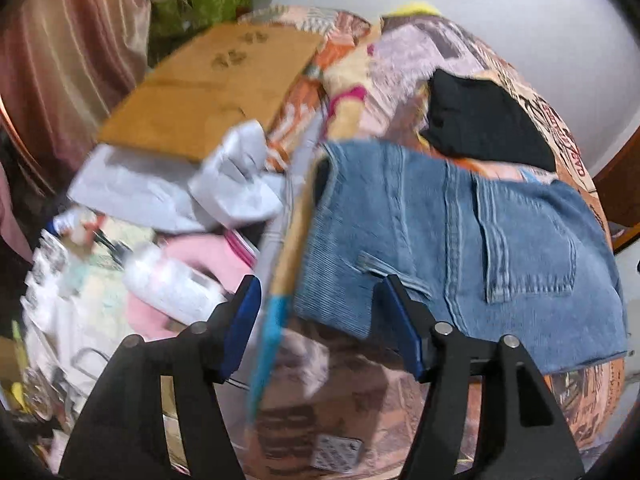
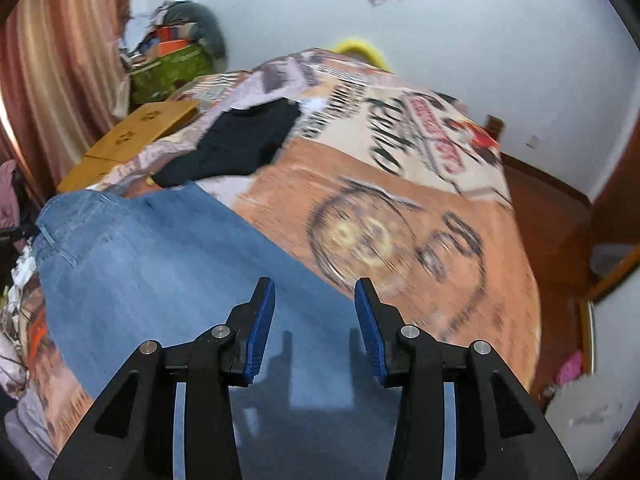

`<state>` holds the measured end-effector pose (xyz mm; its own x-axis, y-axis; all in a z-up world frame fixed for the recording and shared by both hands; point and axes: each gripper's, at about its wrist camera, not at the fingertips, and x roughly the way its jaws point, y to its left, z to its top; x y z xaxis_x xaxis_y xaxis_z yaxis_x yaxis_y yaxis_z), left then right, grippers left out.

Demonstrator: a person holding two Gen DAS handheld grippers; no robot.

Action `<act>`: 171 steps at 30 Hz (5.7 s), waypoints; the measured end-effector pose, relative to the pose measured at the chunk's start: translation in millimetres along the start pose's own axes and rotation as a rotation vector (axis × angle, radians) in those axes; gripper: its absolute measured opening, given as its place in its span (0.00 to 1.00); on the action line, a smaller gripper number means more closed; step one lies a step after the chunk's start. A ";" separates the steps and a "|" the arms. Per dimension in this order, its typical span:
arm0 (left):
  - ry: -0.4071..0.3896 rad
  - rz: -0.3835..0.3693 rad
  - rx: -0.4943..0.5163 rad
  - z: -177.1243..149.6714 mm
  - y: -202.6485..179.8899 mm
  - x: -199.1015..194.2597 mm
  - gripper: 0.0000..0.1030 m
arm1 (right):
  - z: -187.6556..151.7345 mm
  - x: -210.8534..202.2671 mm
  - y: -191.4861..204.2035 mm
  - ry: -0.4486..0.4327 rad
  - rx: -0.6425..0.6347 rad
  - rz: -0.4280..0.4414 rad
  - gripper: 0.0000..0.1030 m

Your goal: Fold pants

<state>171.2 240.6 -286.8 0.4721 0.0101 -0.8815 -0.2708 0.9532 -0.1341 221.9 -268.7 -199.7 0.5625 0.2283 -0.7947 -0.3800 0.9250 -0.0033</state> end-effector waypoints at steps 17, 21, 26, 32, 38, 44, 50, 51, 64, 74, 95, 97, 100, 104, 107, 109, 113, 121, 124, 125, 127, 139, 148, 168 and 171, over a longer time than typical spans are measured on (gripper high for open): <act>-0.053 0.245 0.141 -12.4 -30.7 0.9 0.27 | -109.7 -46.1 -81.7 0.064 0.263 -0.136 0.37; -0.079 0.198 0.127 0.1 -43.8 -26.0 0.45 | -126.8 -65.2 -115.4 0.033 0.350 -0.185 0.37; -0.144 0.148 0.166 17.3 -91.7 -53.9 0.55 | -151.0 -84.1 -154.6 0.003 0.455 -0.246 0.37; -0.144 0.023 0.308 26.4 -198.2 -46.5 0.59 | -180.1 -94.2 -189.9 0.024 0.540 -0.306 0.37; -0.056 -0.085 0.445 11.5 -294.6 -9.0 0.59 | -212.8 -93.7 -208.4 0.058 0.646 -0.271 0.37; 0.034 -0.064 0.546 -19.3 -343.2 29.5 0.60 | -240.5 -81.3 -219.2 0.076 0.777 -0.174 0.37; -0.030 -0.020 0.538 -29.6 -344.5 30.5 0.70 | -242.9 -85.3 -223.4 0.062 0.810 -0.159 0.37; -0.022 -0.031 0.523 -28.6 -341.3 31.4 0.71 | -242.8 -87.7 -223.8 0.060 0.805 -0.159 0.37; 0.004 -0.074 0.426 -25.5 -326.8 34.7 0.81 | -243.1 -70.5 -211.5 0.119 0.712 -0.246 0.54; -0.004 -0.073 0.423 -26.9 -326.7 33.8 0.81 | -232.5 -45.4 -212.3 0.097 0.587 -0.198 0.44; -0.013 -0.071 0.447 -29.2 -329.3 17.7 0.80 | -174.9 -53.4 -220.6 0.010 0.398 -0.278 0.15; -0.015 -0.069 0.451 -28.6 -330.4 17.2 0.80 | -195.5 -40.9 -219.7 0.085 0.416 -0.247 0.16; -0.015 -0.069 0.459 -28.2 -332.8 17.0 0.80 | -220.9 -33.6 -212.7 0.155 0.439 -0.223 0.16; -0.029 -0.077 0.468 -28.1 -337.1 12.1 0.80 | -242.1 -42.8 -221.0 0.206 0.523 -0.266 0.16; -0.044 -0.097 0.473 -27.3 -341.4 5.2 0.80 | -248.8 -62.0 -231.3 0.162 0.627 -0.244 0.17; -0.049 -0.108 0.475 -27.2 -345.5 2.9 0.80 | -244.9 -74.2 -231.8 0.109 0.669 -0.212 0.17; -0.048 -0.129 0.487 -30.2 -356.6 2.6 0.80 | -231.1 -77.3 -225.1 0.017 0.741 -0.115 0.50; -0.005 -0.118 0.527 -43.4 -366.4 17.6 0.80 | -239.7 -38.9 -222.8 0.004 0.934 0.021 0.57; -0.001 -0.119 0.526 -44.7 -367.0 20.6 0.80 | -242.9 -32.7 -227.6 -0.014 0.986 0.008 0.57; 0.000 -0.122 0.524 -44.3 -366.8 21.2 0.80 | -242.8 -32.5 -230.7 -0.027 0.999 0.009 0.57; 0.004 -0.125 0.517 -43.9 -366.3 22.6 0.81 | -241.2 -32.4 -235.6 -0.062 1.024 -0.001 0.57; -0.002 -0.107 0.517 -44.2 -366.9 19.4 0.81 | -230.3 -52.7 -234.4 -0.148 0.914 -0.059 0.07; -0.044 -0.108 0.510 -43.9 -359.7 -2.2 0.80 | -247.0 -58.1 -225.4 -0.118 0.898 -0.101 0.06; -0.184 0.013 0.335 -1.8 -242.0 -41.6 0.81 | -196.8 -86.9 -187.0 0.061 0.539 -0.392 0.37; -0.190 0.036 0.308 7.8 -218.7 -37.3 0.81 | -161.1 -91.1 -164.0 -0.005 0.469 -0.381 0.39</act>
<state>219.4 34.1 -221.1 0.6220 0.0739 -0.7795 -0.0386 0.9972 0.0637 114.6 -490.1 -224.6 0.5990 -0.1449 -0.7875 0.2123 0.9770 -0.0183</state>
